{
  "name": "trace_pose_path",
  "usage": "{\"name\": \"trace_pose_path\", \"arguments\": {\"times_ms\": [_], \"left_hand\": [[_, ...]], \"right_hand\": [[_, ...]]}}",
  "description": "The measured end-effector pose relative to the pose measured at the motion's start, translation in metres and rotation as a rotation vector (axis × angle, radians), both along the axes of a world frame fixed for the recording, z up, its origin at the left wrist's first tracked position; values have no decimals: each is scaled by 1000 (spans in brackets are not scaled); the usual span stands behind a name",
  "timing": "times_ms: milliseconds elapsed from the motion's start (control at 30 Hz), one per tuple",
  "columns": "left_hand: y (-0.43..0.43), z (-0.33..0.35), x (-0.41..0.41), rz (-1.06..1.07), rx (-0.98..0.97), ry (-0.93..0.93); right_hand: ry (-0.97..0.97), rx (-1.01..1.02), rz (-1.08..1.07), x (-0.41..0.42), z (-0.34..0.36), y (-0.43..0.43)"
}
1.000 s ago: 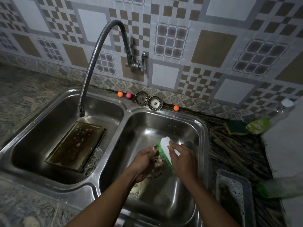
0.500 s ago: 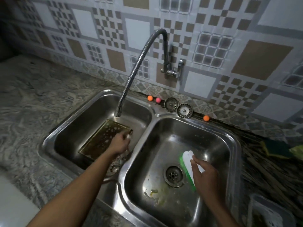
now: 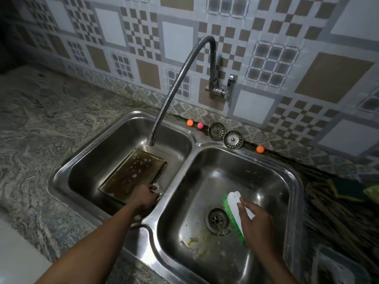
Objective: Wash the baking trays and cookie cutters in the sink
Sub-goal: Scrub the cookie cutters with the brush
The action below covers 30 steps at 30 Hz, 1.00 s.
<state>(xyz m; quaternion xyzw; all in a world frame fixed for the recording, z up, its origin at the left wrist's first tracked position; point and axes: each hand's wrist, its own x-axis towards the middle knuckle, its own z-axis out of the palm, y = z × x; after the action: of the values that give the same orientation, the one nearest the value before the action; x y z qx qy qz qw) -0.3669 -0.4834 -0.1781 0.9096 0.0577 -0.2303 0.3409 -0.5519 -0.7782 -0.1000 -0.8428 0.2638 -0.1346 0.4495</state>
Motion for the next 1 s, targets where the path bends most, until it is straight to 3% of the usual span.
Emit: {"name": "trace_pose_path", "arguments": {"times_ms": [167, 367, 667, 867, 1000], "left_hand": [[-21, 29, 1, 15, -11, -137], [-68, 59, -24, -157, -40, -331], [-147, 56, -123, -512, -130, -324], [-179, 52, -164, -732, -161, -329], [-182, 36, -174, -768, -132, -238]], "right_hand": [[-40, 10, -32, -4, 12, -6], [-125, -86, -178, -30, 45, -36], [-106, -94, -384, -157, 62, -73], [6, -46, -308, -231, 38, -25], [49, -80, -295, -256, 22, 3]]}}
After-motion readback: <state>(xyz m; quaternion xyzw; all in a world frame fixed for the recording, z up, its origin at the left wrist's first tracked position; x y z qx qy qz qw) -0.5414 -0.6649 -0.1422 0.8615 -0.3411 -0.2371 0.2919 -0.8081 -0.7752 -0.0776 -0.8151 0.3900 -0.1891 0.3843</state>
